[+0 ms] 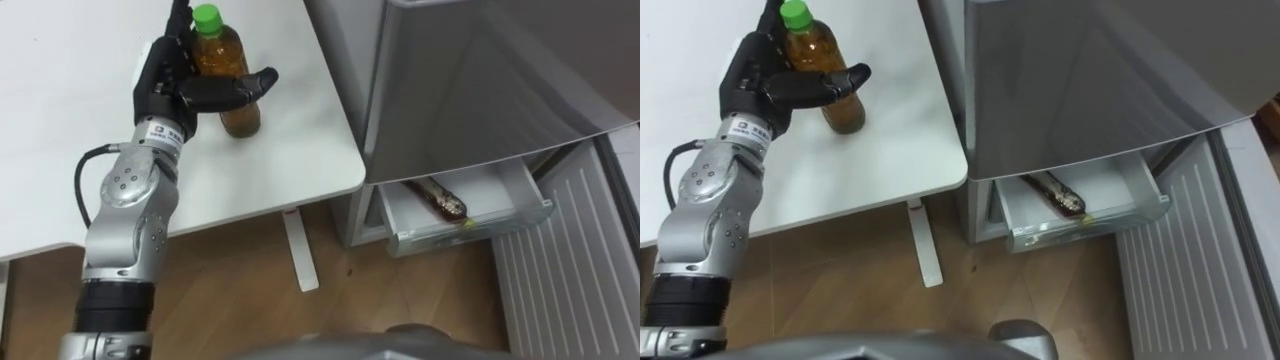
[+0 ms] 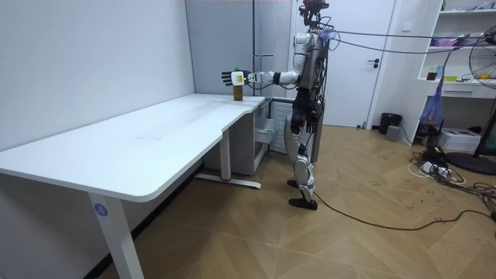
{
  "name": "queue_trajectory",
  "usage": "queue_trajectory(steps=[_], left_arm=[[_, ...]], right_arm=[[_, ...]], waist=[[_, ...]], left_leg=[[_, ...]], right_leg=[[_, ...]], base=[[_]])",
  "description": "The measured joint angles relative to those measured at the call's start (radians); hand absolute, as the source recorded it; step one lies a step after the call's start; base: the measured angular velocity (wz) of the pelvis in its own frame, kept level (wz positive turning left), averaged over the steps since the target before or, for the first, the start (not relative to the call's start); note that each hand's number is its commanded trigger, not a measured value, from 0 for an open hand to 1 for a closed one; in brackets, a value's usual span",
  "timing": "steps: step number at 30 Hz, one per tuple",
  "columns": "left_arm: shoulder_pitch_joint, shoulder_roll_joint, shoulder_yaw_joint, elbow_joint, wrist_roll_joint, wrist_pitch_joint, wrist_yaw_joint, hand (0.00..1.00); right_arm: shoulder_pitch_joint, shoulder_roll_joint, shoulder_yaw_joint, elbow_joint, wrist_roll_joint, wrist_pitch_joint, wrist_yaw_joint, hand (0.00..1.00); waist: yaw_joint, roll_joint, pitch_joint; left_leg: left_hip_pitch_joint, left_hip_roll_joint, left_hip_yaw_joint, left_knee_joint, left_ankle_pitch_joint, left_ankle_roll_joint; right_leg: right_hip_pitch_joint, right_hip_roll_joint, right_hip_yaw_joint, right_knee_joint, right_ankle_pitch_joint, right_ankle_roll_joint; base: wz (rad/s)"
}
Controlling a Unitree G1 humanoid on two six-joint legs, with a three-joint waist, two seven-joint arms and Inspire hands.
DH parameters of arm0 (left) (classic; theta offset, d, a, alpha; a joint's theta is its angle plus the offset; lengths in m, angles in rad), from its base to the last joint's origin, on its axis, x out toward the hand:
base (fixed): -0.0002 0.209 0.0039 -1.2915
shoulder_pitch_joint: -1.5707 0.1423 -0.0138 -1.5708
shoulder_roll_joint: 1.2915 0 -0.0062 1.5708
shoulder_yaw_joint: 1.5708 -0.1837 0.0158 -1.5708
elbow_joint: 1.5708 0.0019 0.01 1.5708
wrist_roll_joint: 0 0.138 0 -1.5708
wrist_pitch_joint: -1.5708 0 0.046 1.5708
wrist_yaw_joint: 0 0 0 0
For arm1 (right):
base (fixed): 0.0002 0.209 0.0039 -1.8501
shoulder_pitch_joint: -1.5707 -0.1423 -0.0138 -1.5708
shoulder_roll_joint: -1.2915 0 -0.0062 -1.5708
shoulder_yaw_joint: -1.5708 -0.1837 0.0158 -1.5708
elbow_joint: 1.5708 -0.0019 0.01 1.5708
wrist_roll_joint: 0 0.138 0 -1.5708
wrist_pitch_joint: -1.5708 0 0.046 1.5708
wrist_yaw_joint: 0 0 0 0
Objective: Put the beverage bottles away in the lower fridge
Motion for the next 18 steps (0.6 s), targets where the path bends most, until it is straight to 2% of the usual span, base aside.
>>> queue_trajectory(steps=[1, 12, 16, 18], left_arm=[[0.0, 0.0, 0.0, 0.0, 0.0, 0.004, -0.001, 1.0], [0.0, 0.001, -0.001, 0.0, 0.0, 0.005, -0.013, 1.0], [0.0, 0.016, -0.013, 0.007, 0.001, 0.031, -0.019, 1.0], [0.0, 0.016, -0.013, 0.023, -0.001, 0.032, -0.026, 1.0]], right_arm=[[0.0, 0.0, 0.0, 0.001, -0.002, 0.0, 0.0, 0.0], [0.003, -0.001, 0.0, 0.01, -0.003, 0.001, -0.007, 0.0], [0.0, -0.001, -0.001, 0.008, -0.005, 0.021, -0.008, 0.0], [0.0, -0.002, -0.001, 0.008, -0.005, 0.021, -0.008, 0.0]], waist=[[0.0, -0.001, 0.0003], [-0.01, 0.0, 0.0002], [-0.016, 0.0, 0.0], [-0.016, -0.001, 0.0]], left_leg=[[0.001, 0.0, 0.001, 0.0, 0.0, 0.0], [-0.001, 0.0, 0.013, 0.0, 0.0, 0.0], [-0.001, -0.001, 0.018, -0.001, -0.001, -0.002], [0.004, 0.0, 0.027, 0.0, -0.001, -0.002]], right_leg=[[-0.002, 0.0, 0.002, 0.005, -0.002, -0.001], [-0.017, 0.002, 0.017, 0.022, -0.009, -0.004], [-0.019, 0.007, 0.022, 0.024, -0.011, -0.006], [-0.018, 0.009, 0.025, 0.026, -0.012, -0.008]], base=[[0.0], [-0.04], [-0.03], [-0.1]])
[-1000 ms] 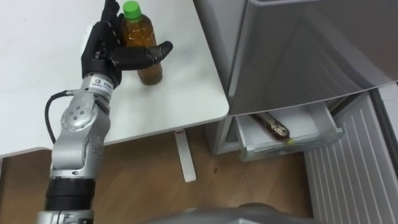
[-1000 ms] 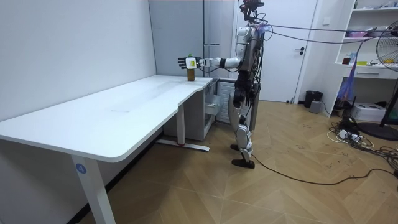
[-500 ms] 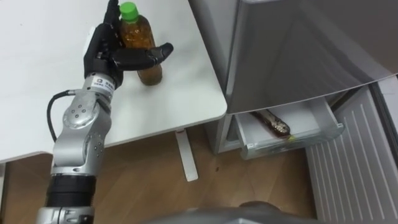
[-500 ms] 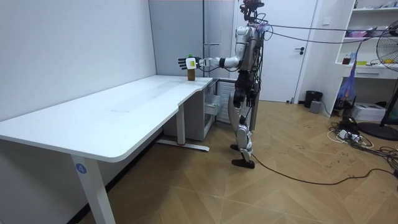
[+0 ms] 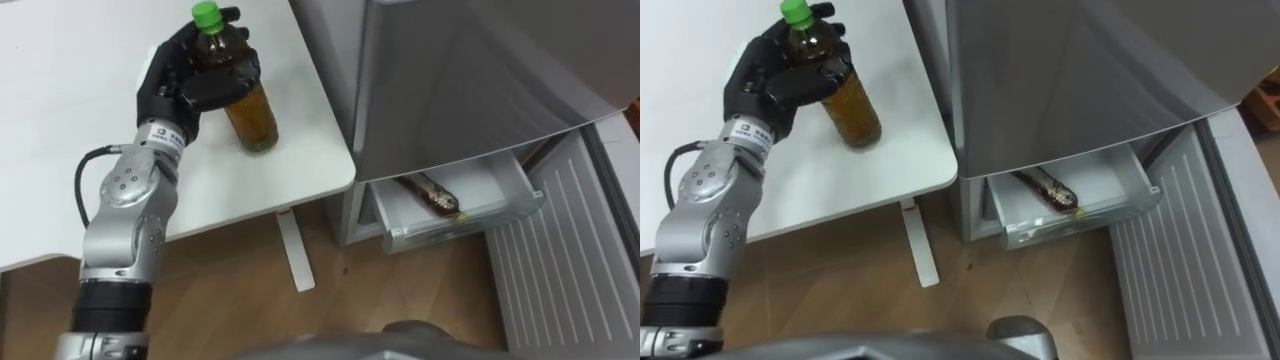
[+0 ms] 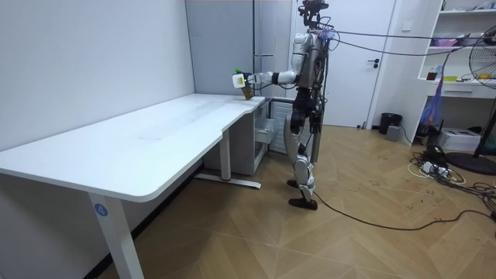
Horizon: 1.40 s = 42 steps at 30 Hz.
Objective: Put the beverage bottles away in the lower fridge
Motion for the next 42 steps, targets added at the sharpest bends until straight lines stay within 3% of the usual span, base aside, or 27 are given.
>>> queue_trajectory(steps=[11, 23, 36, 42], left_arm=[[-0.001, 0.002, 0.001, 0.029, 0.001, 0.009, -0.013, 1.0], [-0.001, 0.002, 0.0, -0.007, 0.034, 0.022, -0.007, 1.0], [-0.001, 0.002, -0.003, -0.099, 0.036, 0.028, -0.01, 1.0], [0.0, -0.005, -0.041, -0.133, 0.035, 0.027, -0.011, 1.0]], right_arm=[[-0.021, -0.001, 0.0, -0.034, 0.0, -0.001, -0.01, 0.0], [-0.024, 0.0, 0.001, -0.035, -0.002, 0.0, -0.011, 0.0], [-0.044, 0.012, 0.007, -0.056, 0.052, -0.021, -0.056, 0.0], [-0.052, 0.01, 0.082, -0.083, 0.059, -0.033, -0.067, 0.0]], waist=[[0.001, -0.014, -0.0052], [0.006, -0.014, -0.0048], [0.053, -0.013, -0.005], [0.08, -0.014, -0.0039]], left_leg=[[-0.011, 0.001, 0.01, 0.015, 0.0, 0.0], [-0.016, 0.004, 0.012, 0.017, 0.0, 0.0], [-0.021, 0.005, -0.003, 0.017, 0.0, 0.0], [-0.017, 0.005, -0.023, 0.017, 0.0, 0.0]], right_leg=[[-0.011, -0.002, 0.013, 0.013, -0.009, -0.002], [-0.011, -0.003, 0.01, 0.004, -0.008, -0.002], [-0.001, -0.007, -0.027, -0.006, -0.008, -0.002], [0.019, -0.011, -0.05, -0.021, -0.008, -0.002]], base=[[-0.03], [0.0], [0.05], [0.14]])
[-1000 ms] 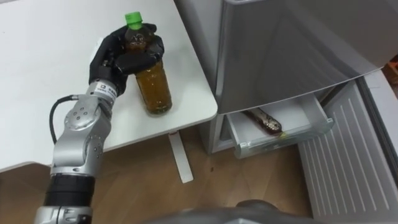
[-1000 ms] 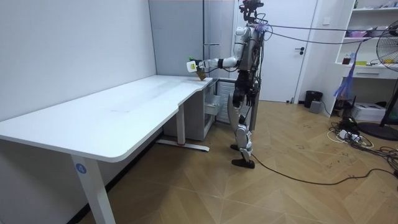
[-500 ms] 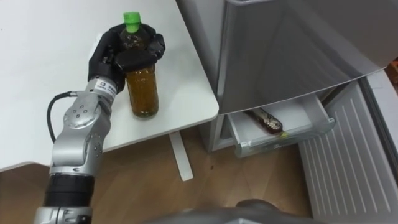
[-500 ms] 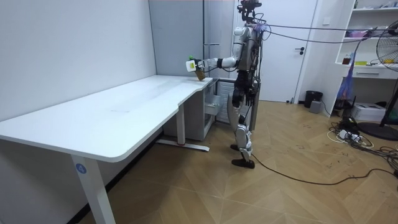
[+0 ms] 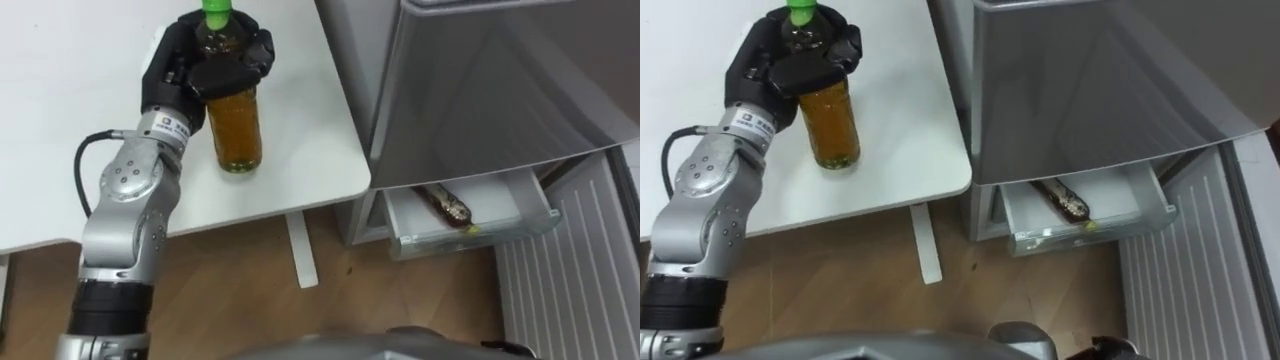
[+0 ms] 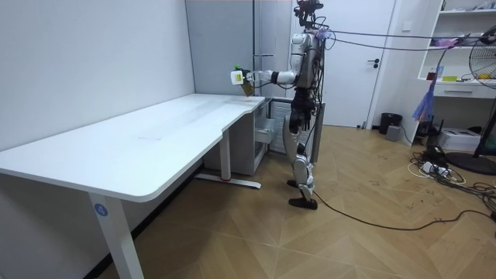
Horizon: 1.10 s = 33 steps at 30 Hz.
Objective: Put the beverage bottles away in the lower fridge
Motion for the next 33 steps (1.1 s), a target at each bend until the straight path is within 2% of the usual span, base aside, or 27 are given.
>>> queue_trajectory(steps=[3, 7, 12, 15, 19, 20, 23, 28, 33], left_arm=[[0.0, -0.01, -0.013, -0.022, 0.0, 0.0, -0.001, 1.0], [0.0, -0.021, -0.05, -0.059, -0.003, -0.001, -0.007, 1.0], [0.013, -0.02, -0.081, -0.091, -0.007, -0.002, -0.025, 1.0], [0.014, -0.022, -0.079, -0.11, -0.052, -0.002, -0.041, 1.0], [0.056, -0.019, -0.098, -0.194, -0.088, -0.012, -0.048, 1.0], [0.063, -0.018, -0.109, -0.196, -0.09, -0.014, -0.057, 1.0], [0.087, -0.016, -0.149, -0.196, -0.089, -0.014, -0.091, 1.0], [0.134, -0.016, -0.179, -0.181, -0.09, -0.013, -0.18, 1.0], [0.145, -0.015, -0.192, -0.146, -0.091, -0.012, -0.218, 1.0]], right_arm=[[-0.006, 0.0, 0.015, -0.001, 0.002, -0.001, -0.003, 0.0], [-0.019, 0.001, 0.077, -0.002, 0.004, -0.003, -0.026, 0.0], [-0.028, 0.003, 0.096, -0.037, 0.004, -0.019, -0.044, 0.0], [-0.035, 0.002, 0.118, -0.063, -0.001, -0.02, -0.041, 0.0], [-0.035, -0.004, 0.154, -0.162, -0.024, -0.021, -0.031, 0.0], [-0.038, 0.001, 0.16, -0.208, -0.024, -0.031, -0.016, 0.0], [-0.059, 0.028, 0.202, -0.256, -0.024, -0.08, 0.016, 0.0], [-0.069, 0.054, 0.244, -0.276, -0.015, -0.082, 0.084, 0.0], [-0.068, 0.055, 0.26, -0.307, -0.017, -0.078, 0.143, 0.0]], waist=[[0.005, -0.002, 0.0008], [0.033, -0.006, 0.0011], [0.054, -0.018, -0.0001], [0.077, -0.026, -0.0031], [0.095, -0.031, -0.0066], [0.102, -0.031, -0.008], [0.097, -0.036, -0.0101], [0.101, -0.037, -0.01], [0.098, -0.038, -0.0077]], left_leg=[[-0.001, -0.001, 0.003, -0.001, 0.0, 0.0], [-0.001, 0.0, 0.008, -0.001, 0.0, 0.0], [-0.015, -0.004, 0.007, 0.003, 0.0, 0.0], [-0.02, -0.001, 0.008, 0.003, 0.001, -0.001], [-0.021, 0.0, 0.005, 0.005, 0.001, -0.001], [-0.018, 0.0, 0.001, 0.005, 0.001, -0.001], [-0.013, 0.0, -0.022, 0.004, 0.001, -0.001], [-0.015, 0.001, -0.02, 0.004, 0.001, -0.001], [-0.023, -0.001, -0.03, 0.005, 0.001, -0.001]], right_leg=[[0.001, -0.003, -0.011, -0.001, 0.0, 0.0], [0.003, -0.004, -0.014, 0.001, 0.0, 0.001], [-0.001, -0.008, -0.031, -0.001, 0.0, 0.001], [-0.001, -0.009, -0.038, -0.002, -0.001, 0.002], [0.001, -0.009, -0.043, -0.014, 0.003, 0.003], [0.003, -0.008, -0.045, -0.014, 0.003, 0.003], [0.02, -0.008, -0.057, -0.023, 0.003, 0.003], [0.035, -0.011, -0.083, -0.038, 0.004, 0.004], [0.033, -0.019, -0.094, -0.039, 0.004, 0.004]], base=[[0.14], [0.01], [0.1], [0.13], [0.01], [-0.09], [0.08], [0.21], [0.06]])
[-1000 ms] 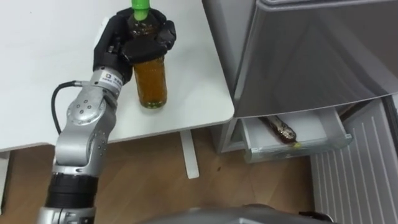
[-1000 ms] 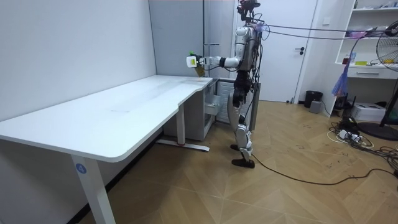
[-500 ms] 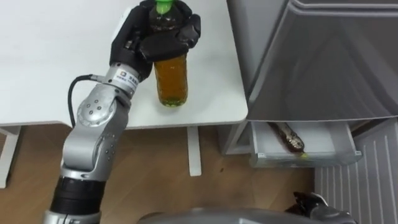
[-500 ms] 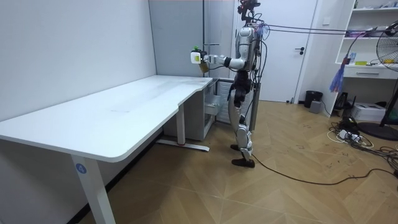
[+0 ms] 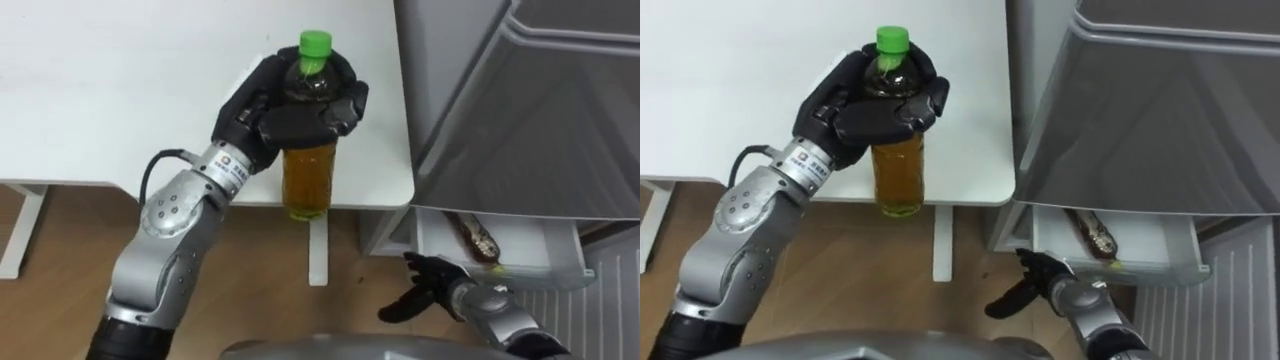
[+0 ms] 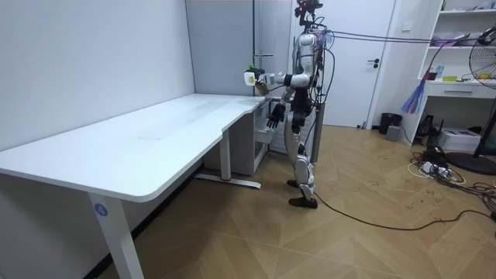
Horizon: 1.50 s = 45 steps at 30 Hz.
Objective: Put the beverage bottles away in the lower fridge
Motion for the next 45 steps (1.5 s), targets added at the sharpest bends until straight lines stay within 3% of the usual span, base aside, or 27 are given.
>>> queue_trajectory(steps=[7, 18, 19, 23, 28, 35, 45], left_arm=[[0.01, -0.006, -0.04, 0.011, -0.103, 0.001, -0.085, 1.0], [0.043, -0.001, -0.083, 0.04, -0.121, 0.003, -0.105, 1.0], [0.045, 0.0, -0.08, 0.051, -0.118, 0.003, -0.105, 1.0], [0.055, 0.012, -0.08, 0.097, -0.107, 0.008, -0.116, 1.0], [0.062, 0.031, -0.082, 0.134, -0.085, 0.008, -0.123, 1.0], [0.062, 0.044, -0.096, 0.136, -0.025, 0.008, -0.123, 1.0], [0.078, 0.06, -0.104, 0.155, 0.027, 0.007, -0.123, 1.0]], right_arm=[[0.004, 0.001, 0.031, -0.13, 0.0, 0.003, 0.094, 0.0], [0.007, -0.011, 0.106, -0.274, 0.012, 0.072, 0.25, 0.0], [0.015, -0.016, 0.111, -0.324, 0.014, 0.079, 0.27, 0.0], [0.024, -0.016, 0.102, -0.419, 0.017, 0.081, 0.364, 0.0], [0.035, -0.023, 0.102, -0.438, 0.017, 0.089, 0.455, 0.0], [0.047, -0.07, 0.124, -0.447, 0.092, 0.09, 0.524, 0.0], [0.092, -0.074, 0.128, -0.515, 0.19, 0.111, 0.652, 0.0]], waist=[[-0.013, -0.003, 0.0038], [0.011, -0.005, 0.0072], [0.014, -0.009, 0.0094], [0.014, -0.021, 0.0035], [0.011, -0.02, 0.0036], [0.014, -0.018, 0.0027], [0.011, -0.024, 0.0034]], left_leg=[[-0.013, -0.004, 0.001, 0.017, 0.0, 0.0], [-0.033, -0.005, 0.008, 0.033, 0.0, 0.0], [-0.036, -0.005, 0.011, 0.033, 0.0, 0.0], [-0.038, -0.007, 0.007, 0.033, 0.0, 0.0], [-0.041, -0.007, 0.001, 0.036, 0.0, 0.0], [-0.063, -0.006, 0.007, 0.049, 0.0, 0.0], [-0.078, -0.008, 0.004, 0.049, 0.0, 0.0]], right_leg=[[-0.002, -0.005, 0.001, 0.005, 0.0, 0.001], [-0.033, -0.007, -0.002, 0.039, 0.0, 0.0], [-0.034, -0.007, 0.001, 0.039, -0.001, 0.0], [-0.032, -0.008, 0.001, 0.036, 0.0, 0.002], [-0.033, -0.008, -0.001, 0.039, 0.0, 0.002], [-0.053, -0.009, -0.003, 0.046, 0.0, 0.001], [-0.071, -0.016, -0.01, 0.06, -0.001, 0.0]], base=[[0.0], [0.01], [0.0], [0.01], [0.01], [0.0], [0.0]])
